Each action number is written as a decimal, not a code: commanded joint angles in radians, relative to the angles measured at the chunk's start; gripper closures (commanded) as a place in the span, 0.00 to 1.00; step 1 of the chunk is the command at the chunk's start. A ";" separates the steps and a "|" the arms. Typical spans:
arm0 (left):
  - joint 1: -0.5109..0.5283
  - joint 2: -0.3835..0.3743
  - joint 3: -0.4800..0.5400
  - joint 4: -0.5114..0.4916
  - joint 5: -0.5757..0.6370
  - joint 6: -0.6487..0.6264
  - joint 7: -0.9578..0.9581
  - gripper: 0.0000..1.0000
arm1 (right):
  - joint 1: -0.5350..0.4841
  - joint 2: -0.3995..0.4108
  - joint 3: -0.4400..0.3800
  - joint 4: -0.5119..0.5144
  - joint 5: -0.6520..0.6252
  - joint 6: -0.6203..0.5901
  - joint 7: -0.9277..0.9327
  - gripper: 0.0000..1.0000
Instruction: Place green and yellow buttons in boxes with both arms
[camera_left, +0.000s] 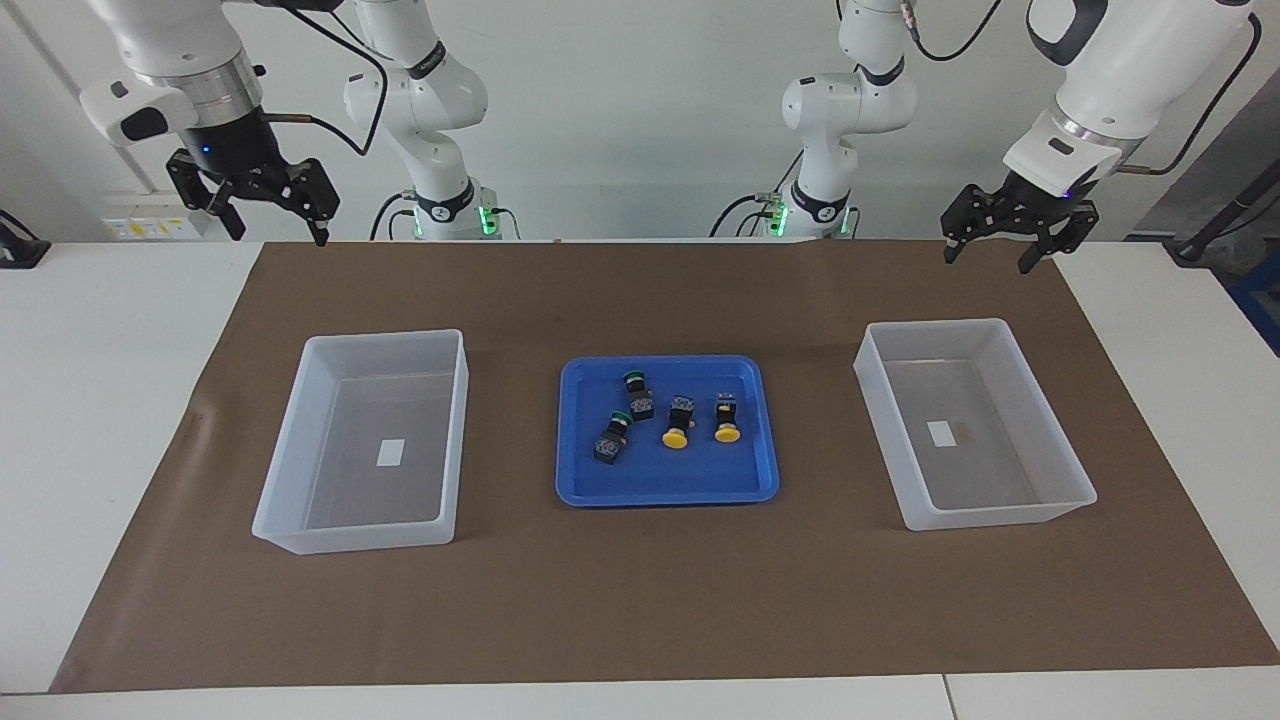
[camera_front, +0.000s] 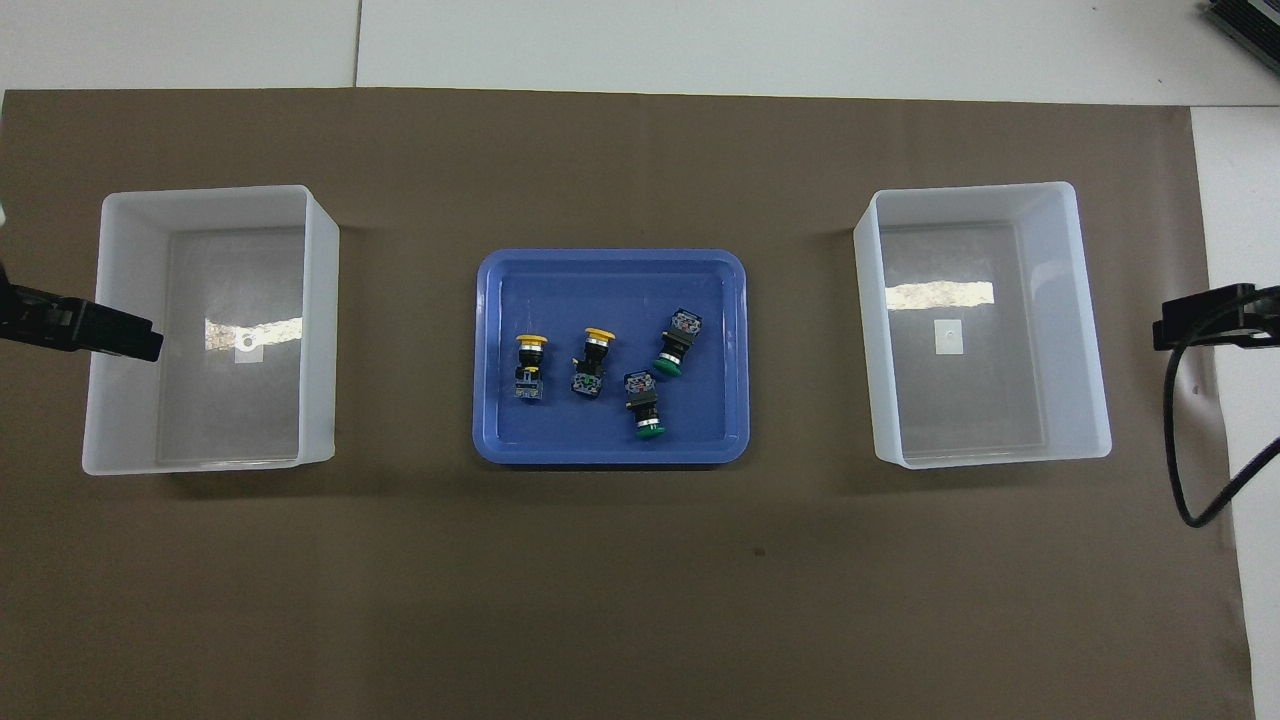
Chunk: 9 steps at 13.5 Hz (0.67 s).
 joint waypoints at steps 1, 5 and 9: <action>0.010 -0.028 -0.002 -0.029 -0.008 -0.002 0.012 0.00 | -0.004 -0.014 0.004 -0.034 0.003 0.022 0.030 0.00; 0.010 -0.028 -0.002 -0.029 -0.008 -0.002 0.012 0.00 | -0.001 -0.034 0.005 -0.069 0.006 0.028 0.039 0.00; 0.010 -0.028 -0.002 -0.027 -0.008 -0.002 0.014 0.00 | 0.071 -0.016 0.016 -0.143 0.006 0.176 0.120 0.00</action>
